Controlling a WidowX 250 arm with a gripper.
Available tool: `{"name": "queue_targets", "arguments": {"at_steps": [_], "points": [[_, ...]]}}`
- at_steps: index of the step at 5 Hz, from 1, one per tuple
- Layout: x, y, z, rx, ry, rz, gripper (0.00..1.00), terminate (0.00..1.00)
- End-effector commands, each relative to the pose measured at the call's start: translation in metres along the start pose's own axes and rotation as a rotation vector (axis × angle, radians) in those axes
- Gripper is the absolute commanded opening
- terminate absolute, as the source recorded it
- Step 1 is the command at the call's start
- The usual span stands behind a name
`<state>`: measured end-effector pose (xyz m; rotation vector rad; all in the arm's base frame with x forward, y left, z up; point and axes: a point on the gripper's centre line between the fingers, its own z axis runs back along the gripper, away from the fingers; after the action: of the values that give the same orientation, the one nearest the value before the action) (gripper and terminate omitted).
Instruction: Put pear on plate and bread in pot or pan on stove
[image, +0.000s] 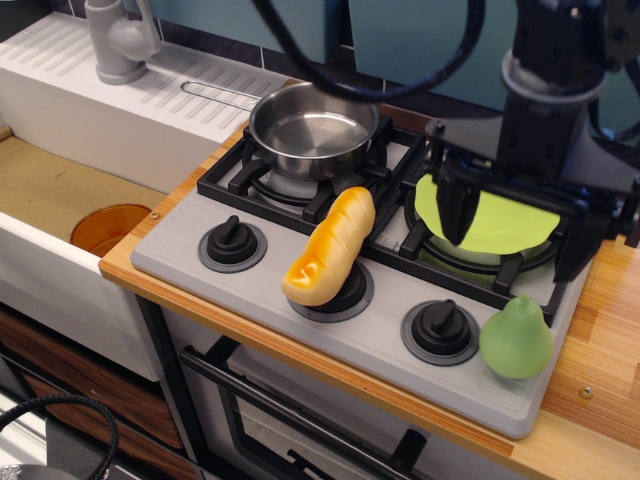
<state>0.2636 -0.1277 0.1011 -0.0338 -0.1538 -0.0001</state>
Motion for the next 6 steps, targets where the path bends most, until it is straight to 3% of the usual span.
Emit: {"name": "queue_targets", "arguments": {"at_steps": [1, 6], "points": [[0.001, -0.011, -0.007, -0.013, -0.061, 0.000, 1.00, 0.00], [-0.012, -0.017, -0.038, -0.014, -0.125, -0.010, 1.00, 0.00]]}}
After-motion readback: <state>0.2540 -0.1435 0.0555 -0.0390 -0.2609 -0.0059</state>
